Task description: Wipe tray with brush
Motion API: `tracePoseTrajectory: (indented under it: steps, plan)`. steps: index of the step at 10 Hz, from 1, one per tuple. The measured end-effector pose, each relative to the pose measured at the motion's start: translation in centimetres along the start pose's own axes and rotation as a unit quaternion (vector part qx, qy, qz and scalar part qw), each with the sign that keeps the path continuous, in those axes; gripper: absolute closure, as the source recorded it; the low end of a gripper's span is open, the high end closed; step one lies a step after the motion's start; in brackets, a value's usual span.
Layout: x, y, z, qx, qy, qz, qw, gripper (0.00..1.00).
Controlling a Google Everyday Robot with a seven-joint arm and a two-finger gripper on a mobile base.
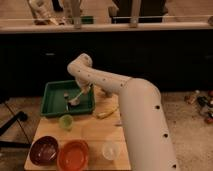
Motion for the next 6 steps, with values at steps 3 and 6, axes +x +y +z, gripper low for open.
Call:
tracePoseTrajectory:
  steps: [3,6]
  plan:
    - [-1.0,1.4,-0.4,-0.009,-0.012,-0.015,0.9998,1.0]
    - [1.2,3.0,-0.9,-0.019,0.001,-0.007,0.9998,1.0]
